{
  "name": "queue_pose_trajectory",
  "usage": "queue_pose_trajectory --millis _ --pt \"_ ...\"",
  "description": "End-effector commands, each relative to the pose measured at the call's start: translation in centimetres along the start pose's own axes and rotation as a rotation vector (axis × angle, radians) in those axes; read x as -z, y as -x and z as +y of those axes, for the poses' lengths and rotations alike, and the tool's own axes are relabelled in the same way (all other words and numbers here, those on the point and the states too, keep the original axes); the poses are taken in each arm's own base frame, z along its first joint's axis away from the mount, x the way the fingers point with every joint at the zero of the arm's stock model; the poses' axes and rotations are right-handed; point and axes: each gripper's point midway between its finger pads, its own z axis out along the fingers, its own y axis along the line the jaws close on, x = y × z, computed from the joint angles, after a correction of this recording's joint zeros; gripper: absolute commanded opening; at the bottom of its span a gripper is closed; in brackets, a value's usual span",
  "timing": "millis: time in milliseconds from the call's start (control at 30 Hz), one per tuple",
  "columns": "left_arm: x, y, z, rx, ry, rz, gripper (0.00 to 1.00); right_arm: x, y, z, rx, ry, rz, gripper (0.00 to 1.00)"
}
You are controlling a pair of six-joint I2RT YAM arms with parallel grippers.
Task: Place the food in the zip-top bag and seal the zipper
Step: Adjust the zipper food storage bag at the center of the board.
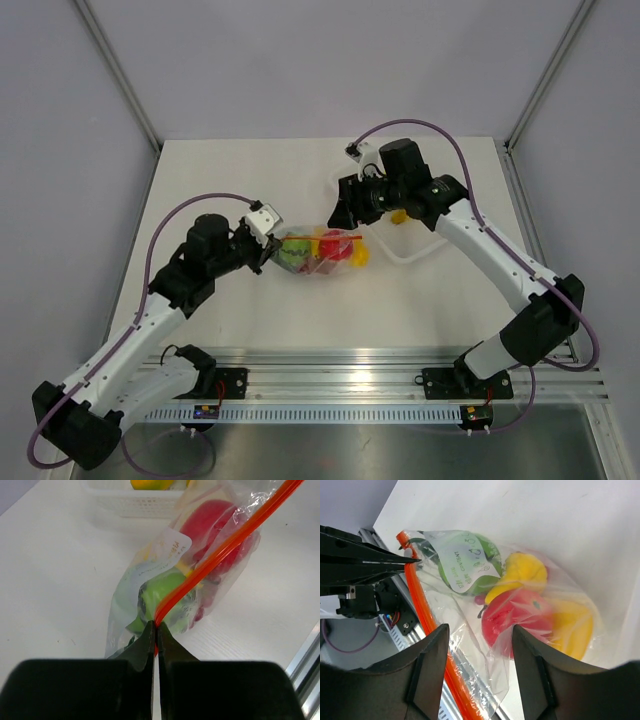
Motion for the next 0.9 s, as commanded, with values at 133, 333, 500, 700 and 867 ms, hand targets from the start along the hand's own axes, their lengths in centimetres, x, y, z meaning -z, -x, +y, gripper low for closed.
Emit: queue_pose_trajectory --millis 133,333,500,700,867 --pt "0.7 5.6 -1.2 0.052 -0.095 -0.086 0.00 5.7 3.2 2.4 0.423 -0.124 -0.136 0.59" --pt "1.2 6.6 -2.0 0.060 -0.155 -0.053 0.00 6.7 3.5 6.3 0.700 -0.090 -0.212 0.60" --pt "1.0 7.2 -2.2 0.078 -0.187 -0.014 0.00 3.8 1.3 8.1 0.816 -0.022 -0.110 0.62" --pt "1.2 7.4 -2.5 0.076 -0.205 -0.025 0.00 -0.2 0.6 7.1 0.835 -0.015 -0.072 0.62" --pt "1.5 7.7 -2.8 0.064 -0.213 -0.053 0.00 -2.9 -0.2 6.8 0.842 0.031 -0.052 0.58"
